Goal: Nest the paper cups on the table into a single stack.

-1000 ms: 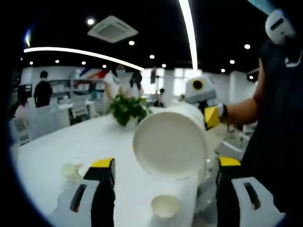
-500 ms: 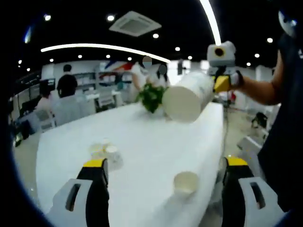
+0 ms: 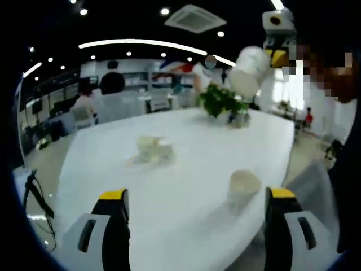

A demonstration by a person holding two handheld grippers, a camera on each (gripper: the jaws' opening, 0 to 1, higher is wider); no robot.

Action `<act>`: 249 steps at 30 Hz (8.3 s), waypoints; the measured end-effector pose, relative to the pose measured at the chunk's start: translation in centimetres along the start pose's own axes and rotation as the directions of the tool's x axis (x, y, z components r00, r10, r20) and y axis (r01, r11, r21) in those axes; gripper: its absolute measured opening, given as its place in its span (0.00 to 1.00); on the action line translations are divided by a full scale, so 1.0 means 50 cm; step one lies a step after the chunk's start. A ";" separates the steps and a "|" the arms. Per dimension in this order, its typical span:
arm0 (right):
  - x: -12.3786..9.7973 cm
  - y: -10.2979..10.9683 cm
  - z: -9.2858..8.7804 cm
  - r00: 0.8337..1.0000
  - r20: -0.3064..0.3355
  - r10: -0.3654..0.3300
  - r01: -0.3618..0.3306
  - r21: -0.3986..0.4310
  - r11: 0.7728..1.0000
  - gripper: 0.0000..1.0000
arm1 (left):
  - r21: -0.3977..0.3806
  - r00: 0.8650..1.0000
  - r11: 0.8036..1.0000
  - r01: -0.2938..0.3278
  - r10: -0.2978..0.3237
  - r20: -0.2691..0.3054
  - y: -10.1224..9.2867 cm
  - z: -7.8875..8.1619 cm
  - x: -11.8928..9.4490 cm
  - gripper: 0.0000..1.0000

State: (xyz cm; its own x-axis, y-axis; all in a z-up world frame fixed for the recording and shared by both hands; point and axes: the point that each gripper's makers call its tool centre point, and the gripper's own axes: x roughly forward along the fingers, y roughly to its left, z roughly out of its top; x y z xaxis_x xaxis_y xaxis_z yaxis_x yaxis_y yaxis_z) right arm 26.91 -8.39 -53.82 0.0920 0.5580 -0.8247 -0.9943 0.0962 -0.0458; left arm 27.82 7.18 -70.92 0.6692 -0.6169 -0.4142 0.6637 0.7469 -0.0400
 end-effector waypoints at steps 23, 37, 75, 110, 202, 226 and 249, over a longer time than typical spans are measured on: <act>0.025 0.032 -0.020 0.906 -0.424 0.015 -0.098 -0.174 0.980 0.00 | 0.018 0.999 1.000 -0.025 0.026 -0.020 -0.030 -0.046 0.008 0.98; 0.070 0.035 -0.050 0.899 -0.436 0.040 -0.101 -0.117 0.988 0.00 | -0.010 1.000 0.999 0.031 -0.031 -0.005 -0.045 -0.047 0.007 0.99; 0.220 0.051 -0.137 0.879 -0.469 0.090 -0.105 -0.006 0.994 0.00 | -0.001 0.999 0.999 0.045 -0.045 0.006 -0.058 -0.047 0.007 0.99; 0.343 0.067 -0.217 0.852 -0.514 0.096 -0.165 -0.090 0.982 0.00 | -0.002 0.999 0.999 0.041 -0.041 -0.013 -0.050 -0.053 0.011 0.98; 0.105 -0.099 -0.360 0.635 0.488 -0.599 0.310 0.550 0.776 1.00 | 0.045 0.999 0.999 -0.027 0.025 0.048 -0.021 -0.033 0.014 0.99; 0.125 -0.094 -0.410 0.586 0.472 -0.659 0.335 0.599 0.727 1.00 | 0.028 0.999 0.999 -0.015 0.014 0.030 -0.014 -0.038 0.018 0.99; 0.130 -0.102 -0.412 0.602 0.454 -0.657 0.344 0.595 0.727 1.00 | 0.006 1.000 1.000 -0.015 0.015 0.017 0.078 -0.040 0.080 0.99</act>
State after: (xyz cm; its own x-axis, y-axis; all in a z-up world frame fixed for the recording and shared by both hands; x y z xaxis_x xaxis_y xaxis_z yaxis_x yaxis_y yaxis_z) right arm 31.45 -22.20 -70.57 0.7329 0.6468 -0.2109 -0.6587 0.7522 0.0179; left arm 32.41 8.11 -74.55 0.6844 -0.6098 -0.3997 0.6556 0.7546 -0.0286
